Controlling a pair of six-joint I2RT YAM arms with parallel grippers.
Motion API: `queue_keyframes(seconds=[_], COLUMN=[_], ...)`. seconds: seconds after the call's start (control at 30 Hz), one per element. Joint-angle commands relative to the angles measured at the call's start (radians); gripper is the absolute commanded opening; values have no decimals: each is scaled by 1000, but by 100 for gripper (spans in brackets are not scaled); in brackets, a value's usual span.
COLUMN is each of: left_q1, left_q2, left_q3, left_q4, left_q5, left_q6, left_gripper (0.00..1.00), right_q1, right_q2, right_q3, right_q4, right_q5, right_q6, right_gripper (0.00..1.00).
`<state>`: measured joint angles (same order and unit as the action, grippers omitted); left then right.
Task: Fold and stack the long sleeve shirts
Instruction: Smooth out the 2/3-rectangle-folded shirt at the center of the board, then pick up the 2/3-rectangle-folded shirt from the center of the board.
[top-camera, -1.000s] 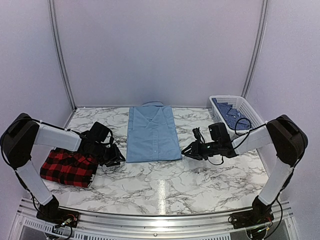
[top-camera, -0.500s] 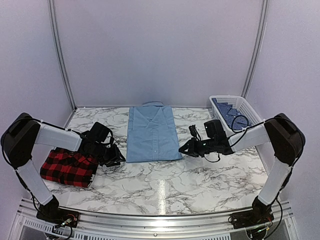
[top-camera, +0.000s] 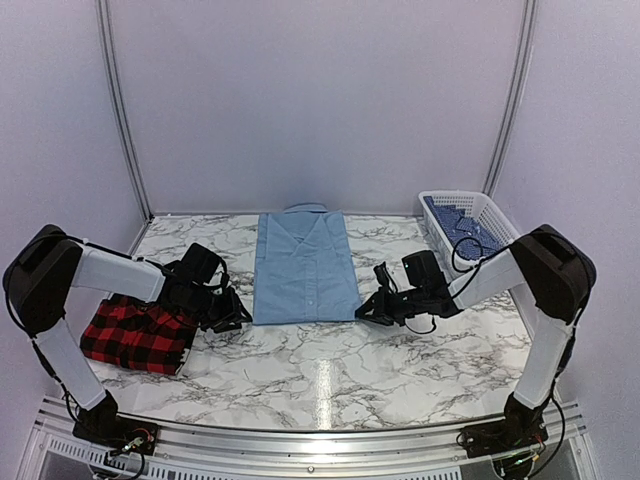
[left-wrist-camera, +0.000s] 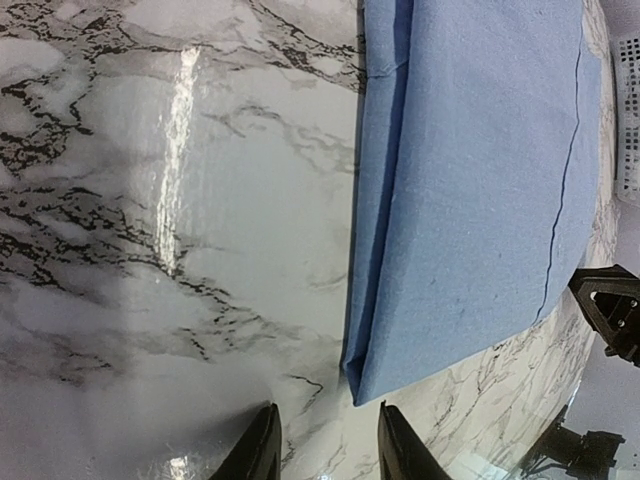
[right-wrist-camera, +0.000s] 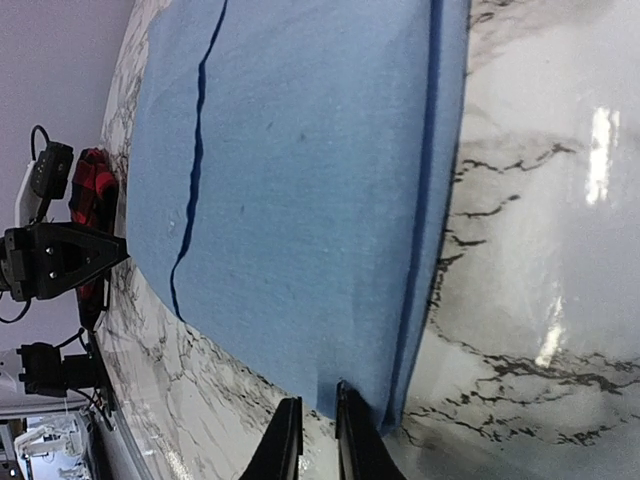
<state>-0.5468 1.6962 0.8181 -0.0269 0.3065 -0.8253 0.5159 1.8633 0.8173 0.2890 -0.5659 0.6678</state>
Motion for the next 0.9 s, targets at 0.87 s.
queue_keyframes(seconds=[0.87], left_q1=[-41], left_q2=[71], left_q3=[46], left_q4=[-67], left_q5=[-34], left_q6=[9], left_gripper=[43], right_q1=[9], right_q2=[-40], right_q3=[-27], right_q4=[-67], right_q5=[101], right_q6=[-62], right_gripper=[30])
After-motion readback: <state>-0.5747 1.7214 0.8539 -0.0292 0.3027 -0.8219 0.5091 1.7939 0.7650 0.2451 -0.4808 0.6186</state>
